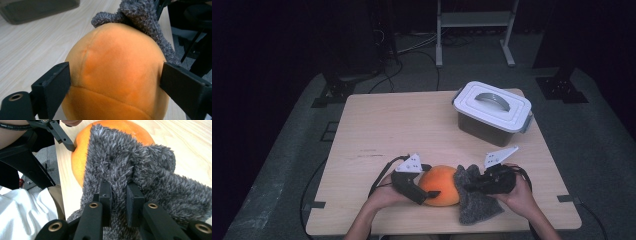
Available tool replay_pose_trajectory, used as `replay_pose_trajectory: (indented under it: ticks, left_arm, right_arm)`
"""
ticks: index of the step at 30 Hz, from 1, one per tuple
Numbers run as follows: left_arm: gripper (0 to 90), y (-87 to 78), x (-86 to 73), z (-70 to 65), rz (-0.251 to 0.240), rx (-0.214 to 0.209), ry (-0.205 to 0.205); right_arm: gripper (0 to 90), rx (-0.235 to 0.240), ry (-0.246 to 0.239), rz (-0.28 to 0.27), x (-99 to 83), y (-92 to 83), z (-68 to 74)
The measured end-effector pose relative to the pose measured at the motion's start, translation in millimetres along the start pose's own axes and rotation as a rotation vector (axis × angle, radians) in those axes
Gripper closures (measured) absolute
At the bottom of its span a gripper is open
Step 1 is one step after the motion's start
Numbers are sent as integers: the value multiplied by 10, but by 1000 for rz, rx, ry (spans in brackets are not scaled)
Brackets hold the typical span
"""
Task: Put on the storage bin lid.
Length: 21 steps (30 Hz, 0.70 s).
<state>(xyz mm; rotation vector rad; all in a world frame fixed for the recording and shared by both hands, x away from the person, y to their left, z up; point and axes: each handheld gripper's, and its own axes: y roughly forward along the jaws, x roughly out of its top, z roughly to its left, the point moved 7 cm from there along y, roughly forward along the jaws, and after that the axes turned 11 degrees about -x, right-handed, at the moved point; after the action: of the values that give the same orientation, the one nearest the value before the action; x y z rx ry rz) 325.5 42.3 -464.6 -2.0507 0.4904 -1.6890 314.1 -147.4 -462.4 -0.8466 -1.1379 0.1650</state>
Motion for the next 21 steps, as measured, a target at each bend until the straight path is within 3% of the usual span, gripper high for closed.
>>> replay_pose_trajectory:
  ticks: [2, 3, 5, 7, 11, 14, 18, 20, 21]
  left_arm:
    - [225, 5, -15, 3, 12, 6, 4]
    - [225, 1, -23, 2, 18, 8, 4]
    - [323, -8, -26, -10, 22, -1, -12]
    - [348, -18, -26, -31, 35, 1, 1]
    - [358, -37, -50, -17, 22, -7, -6]
    - [335, -45, -56, 0, 14, -12, -16]
    - [178, 4, -49, -17, 24, -29, -21]
    - [163, 19, -51, -16, 14, -26, -30]
    - [201, 22, -57, -19, 16, -25, -28]
  right_arm:
    - [768, -3, 9, 7, -24, 15, -27]
    - [768, -2, 14, 11, -41, 21, -43]
    - [768, -29, 19, 32, -101, 20, -103]
    - [768, -47, 31, 57, -159, 18, -158]
    - [770, -32, 61, 57, -182, 2, -199]
    - [769, -30, 64, 12, -105, -58, -188]
    - [769, -5, 36, -28, -11, -75, -79]
    - [768, 0, 19, -2, -23, -25, -39]
    - [768, 10, 30, 23, -61, 21, -42]
